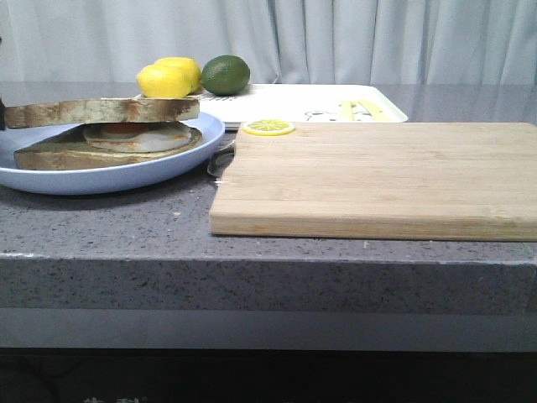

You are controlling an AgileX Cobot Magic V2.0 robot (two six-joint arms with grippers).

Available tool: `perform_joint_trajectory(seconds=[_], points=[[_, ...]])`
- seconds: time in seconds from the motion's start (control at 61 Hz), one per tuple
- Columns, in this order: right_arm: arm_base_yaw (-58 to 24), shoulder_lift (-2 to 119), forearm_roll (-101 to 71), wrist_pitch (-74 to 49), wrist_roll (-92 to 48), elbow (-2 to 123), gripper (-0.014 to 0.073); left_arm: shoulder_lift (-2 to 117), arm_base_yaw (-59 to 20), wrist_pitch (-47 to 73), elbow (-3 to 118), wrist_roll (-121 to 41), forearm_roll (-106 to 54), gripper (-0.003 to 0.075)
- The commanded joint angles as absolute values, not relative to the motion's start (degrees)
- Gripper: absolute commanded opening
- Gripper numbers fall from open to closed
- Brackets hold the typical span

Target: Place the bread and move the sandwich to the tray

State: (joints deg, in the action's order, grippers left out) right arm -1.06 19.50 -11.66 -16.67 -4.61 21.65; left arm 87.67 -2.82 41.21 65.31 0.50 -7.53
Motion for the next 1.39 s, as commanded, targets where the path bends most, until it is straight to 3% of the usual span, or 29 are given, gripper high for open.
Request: perform_joint_trajectory(seconds=[0.0,0.262,0.557,0.639,0.803,1.148,1.377], points=[[-1.0,19.9,-11.8,-11.7,-4.6,23.1,-0.0060,86.9,-4.1,37.8,67.2,1.0,-8.6,0.0542],[-1.0,19.9,-11.9,-11.7,-4.6,23.1,-0.0060,88.8,-4.7,36.8,67.2,1.0,-8.6,0.0531],[-1.0,19.9,-12.2,-11.7,-4.6,23.1,-0.0060,90.5,-4.7,37.4,67.2,1.0,-8.6,0.0357],[-1.0,19.9,-12.3,-11.7,-4.6,23.1,-0.0060,90.8,-4.7,37.4,67.2,1.0,-8.6,0.0276],[-1.0,19.9,-12.3,-11.7,-4.6,23.1,-0.0060,91.0,-4.7,37.7,67.2,1.0,-8.6,-0.0018],[-1.0,19.9,-12.5,-12.1,-4.6,23.1,-0.0060,90.0,-1.5,41.2,69.6,-0.7,-17.3,-0.0020],[-1.0,19.9,-13.1,-12.2,-4.6,23.1,-0.0060,89.3,6.2,49.4,72.9,-17.4,-43.5,-0.0020]])
